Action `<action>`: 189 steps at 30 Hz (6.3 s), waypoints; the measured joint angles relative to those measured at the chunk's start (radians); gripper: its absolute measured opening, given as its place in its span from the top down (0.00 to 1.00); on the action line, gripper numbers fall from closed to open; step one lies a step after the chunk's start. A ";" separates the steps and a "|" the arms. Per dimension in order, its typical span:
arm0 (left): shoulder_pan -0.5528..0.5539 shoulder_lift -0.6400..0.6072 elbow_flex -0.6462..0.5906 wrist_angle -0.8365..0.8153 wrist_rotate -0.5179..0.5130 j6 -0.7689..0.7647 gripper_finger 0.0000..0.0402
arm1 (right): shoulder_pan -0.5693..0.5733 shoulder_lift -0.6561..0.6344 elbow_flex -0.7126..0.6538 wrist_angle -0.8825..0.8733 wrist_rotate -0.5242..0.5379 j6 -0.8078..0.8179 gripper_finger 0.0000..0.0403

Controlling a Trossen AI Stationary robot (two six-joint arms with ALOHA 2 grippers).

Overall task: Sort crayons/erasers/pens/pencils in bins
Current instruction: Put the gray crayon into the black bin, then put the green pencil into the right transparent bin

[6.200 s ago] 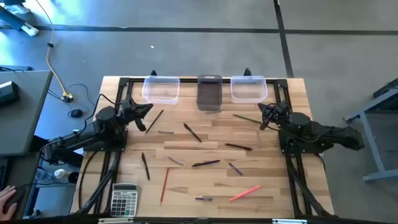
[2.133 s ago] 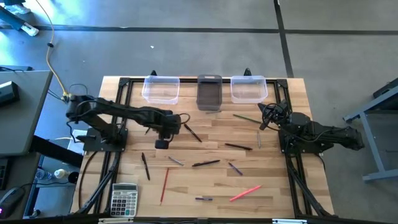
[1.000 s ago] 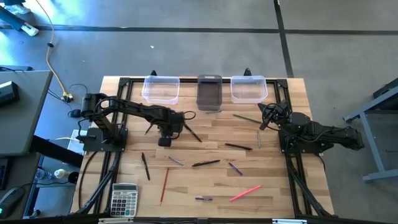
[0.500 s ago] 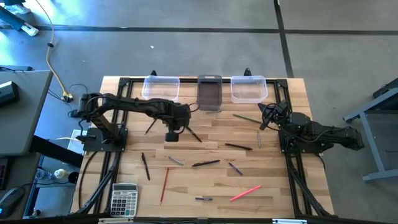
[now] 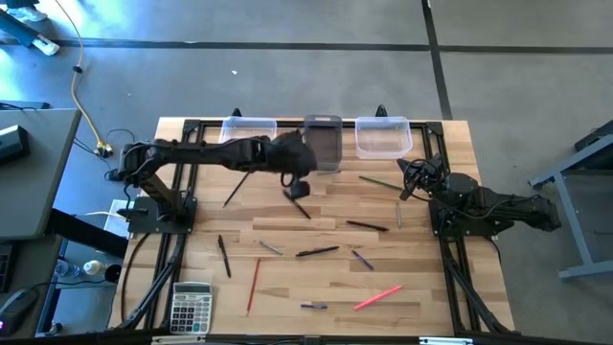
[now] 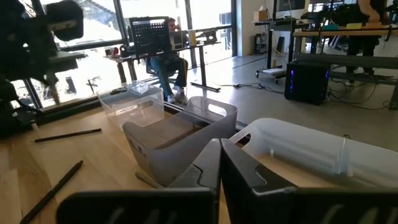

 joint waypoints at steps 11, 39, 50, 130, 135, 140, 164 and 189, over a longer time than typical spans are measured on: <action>0.137 0.097 0.001 0.338 -0.046 0.016 0.99 | 0.000 0.000 0.000 0.000 0.000 0.000 1.00; 0.351 0.529 0.363 0.086 0.100 -0.044 0.99 | 0.000 0.000 0.000 0.000 0.000 0.000 1.00; 0.373 0.539 0.355 0.082 0.104 -0.067 0.99 | 0.000 0.000 0.000 0.000 0.000 0.000 1.00; -0.061 -0.591 -1.245 1.413 0.058 -0.074 1.00 | 0.000 0.000 -0.001 0.260 -0.064 -0.002 1.00; -0.040 -0.616 -1.255 1.437 0.071 -0.078 1.00 | 0.001 0.013 0.000 0.314 -0.232 -0.161 1.00; -0.034 -0.621 -1.255 1.437 0.074 -0.078 1.00 | 0.000 0.109 0.059 0.234 -0.194 -0.146 1.00; -0.034 -0.620 -1.255 1.430 0.074 -0.059 1.00 | -0.274 1.044 0.547 -0.385 -0.556 -0.132 1.00; -0.034 -0.620 -1.255 1.423 0.074 -0.070 1.00 | -0.345 1.429 0.558 -0.351 -0.563 -0.210 0.70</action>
